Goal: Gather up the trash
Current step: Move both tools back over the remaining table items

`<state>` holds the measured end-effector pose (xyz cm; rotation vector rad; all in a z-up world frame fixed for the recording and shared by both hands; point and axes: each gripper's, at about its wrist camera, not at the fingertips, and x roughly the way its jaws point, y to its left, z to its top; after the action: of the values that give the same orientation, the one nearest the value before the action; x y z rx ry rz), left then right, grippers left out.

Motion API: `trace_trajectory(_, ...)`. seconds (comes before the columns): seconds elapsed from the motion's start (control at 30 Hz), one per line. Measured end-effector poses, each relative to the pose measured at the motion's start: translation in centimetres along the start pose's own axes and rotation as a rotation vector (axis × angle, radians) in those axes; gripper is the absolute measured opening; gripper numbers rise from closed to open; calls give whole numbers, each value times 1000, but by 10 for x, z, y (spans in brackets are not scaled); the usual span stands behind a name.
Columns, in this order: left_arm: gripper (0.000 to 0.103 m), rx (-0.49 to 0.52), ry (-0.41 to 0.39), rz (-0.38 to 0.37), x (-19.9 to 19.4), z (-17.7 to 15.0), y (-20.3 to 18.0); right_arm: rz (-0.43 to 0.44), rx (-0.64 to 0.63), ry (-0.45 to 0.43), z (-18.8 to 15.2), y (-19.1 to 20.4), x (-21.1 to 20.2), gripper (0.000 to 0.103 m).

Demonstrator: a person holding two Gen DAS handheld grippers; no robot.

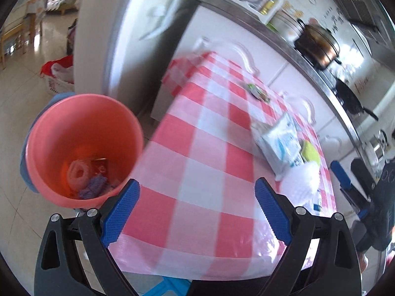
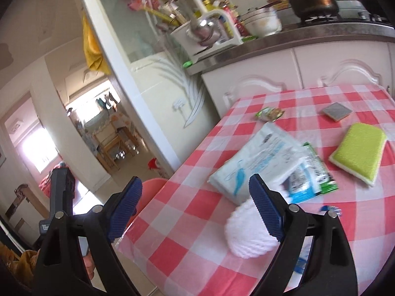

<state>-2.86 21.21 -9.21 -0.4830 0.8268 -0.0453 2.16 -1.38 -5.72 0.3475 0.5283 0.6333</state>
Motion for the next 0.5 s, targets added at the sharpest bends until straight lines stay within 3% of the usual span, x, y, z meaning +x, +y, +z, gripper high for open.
trace_trajectory(0.5,93,162,61,-32,21,-11,-78,-121,213,-109,15,-104,-53,89)
